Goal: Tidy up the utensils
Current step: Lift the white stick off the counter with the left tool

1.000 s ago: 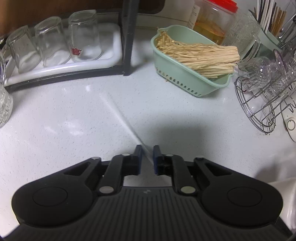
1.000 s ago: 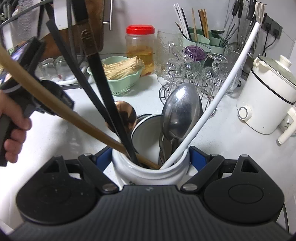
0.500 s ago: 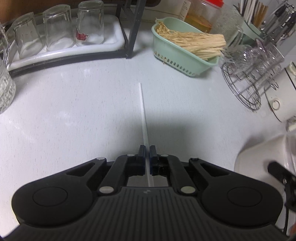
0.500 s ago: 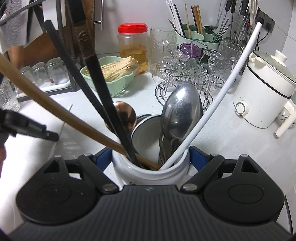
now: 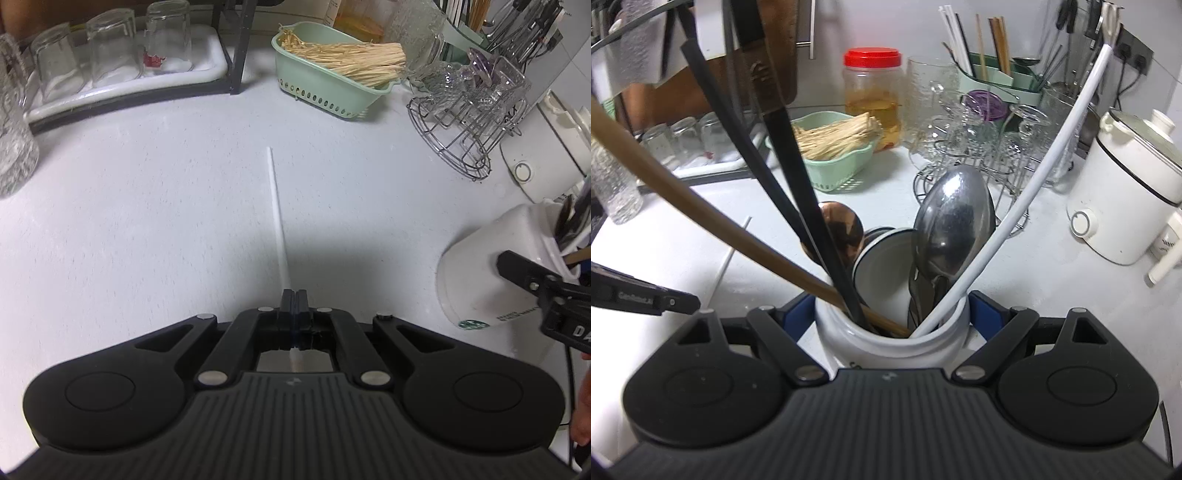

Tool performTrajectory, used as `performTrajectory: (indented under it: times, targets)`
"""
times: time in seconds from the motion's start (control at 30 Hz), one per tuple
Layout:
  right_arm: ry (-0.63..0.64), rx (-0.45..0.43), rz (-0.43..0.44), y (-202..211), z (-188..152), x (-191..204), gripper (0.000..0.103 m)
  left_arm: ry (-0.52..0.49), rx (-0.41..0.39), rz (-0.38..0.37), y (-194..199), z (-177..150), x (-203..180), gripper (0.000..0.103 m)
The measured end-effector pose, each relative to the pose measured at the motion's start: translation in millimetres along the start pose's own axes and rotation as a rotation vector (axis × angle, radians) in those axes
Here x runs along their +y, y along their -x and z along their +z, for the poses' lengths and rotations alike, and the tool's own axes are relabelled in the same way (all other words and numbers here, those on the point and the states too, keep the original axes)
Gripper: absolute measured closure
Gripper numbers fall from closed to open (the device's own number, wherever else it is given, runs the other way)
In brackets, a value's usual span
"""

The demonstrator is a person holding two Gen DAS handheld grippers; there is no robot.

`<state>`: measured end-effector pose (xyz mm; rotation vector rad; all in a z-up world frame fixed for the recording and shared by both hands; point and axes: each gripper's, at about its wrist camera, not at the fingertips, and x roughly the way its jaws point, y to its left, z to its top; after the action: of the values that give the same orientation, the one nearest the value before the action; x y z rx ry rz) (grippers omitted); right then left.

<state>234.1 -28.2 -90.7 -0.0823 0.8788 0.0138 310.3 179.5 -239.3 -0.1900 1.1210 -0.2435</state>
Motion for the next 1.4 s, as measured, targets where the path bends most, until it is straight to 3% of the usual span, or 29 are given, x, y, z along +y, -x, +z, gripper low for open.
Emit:
performTrajectory:
  times: [0.43, 0.6, 0.7, 0.77, 0.83, 0.9, 1.1, 1.2, 1.27, 1.4]
  targets:
    - [0.075, -0.025, 0.085, 4.5, -6.5, -3.8, 0.013, 0.021, 0.036, 0.061, 25.7, -42.4, -29.5, 0.103]
    - [0.102, -0.043, 0.122, 7.0, -10.8, -6.7, 0.013, 0.072, -0.021, 0.052, 40.9, -57.2, -34.4, 0.103]
    - [0.120, -0.054, 0.144, 9.0, -13.7, -9.7, 0.013, 0.110, -0.039, 0.086, 46.4, -62.2, -27.4, 0.101]
    - [0.131, -0.058, 0.158, 9.2, -14.7, -11.2, 0.013, 0.131, -0.038, 0.089, 48.4, -66.6, -22.7, 0.096]
    - [0.139, -0.062, 0.168, 9.3, -14.8, -11.9, 0.013, 0.114, -0.039, 0.087, 48.7, -71.6, -23.3, 0.081]
    - [0.144, -0.068, 0.174, 10.0, -15.4, -11.2, 0.013, 0.099, -0.036, 0.110, 44.9, -75.1, -25.6, 0.076]
    - [0.150, -0.084, 0.186, 11.1, -17.6, -12.6, 0.013, 0.059, -0.046, 0.171, 31.2, -77.9, -28.9, 0.076]
    - [0.153, -0.084, 0.190, 11.5, -17.7, -13.3, 0.013, 0.045, -0.037, 0.133, 25.1, -81.1, -29.9, 0.082]
    - [0.157, -0.082, 0.193, 11.1, -17.0, -13.8, 0.013, 0.021, -0.032, 0.160, 22.1, -84.1, -32.8, 0.093]
    - [0.162, -0.080, 0.199, 10.9, -16.4, -14.1, 0.013, -0.027, -0.014, 0.178, 21.8, -85.9, -39.2, 0.095]
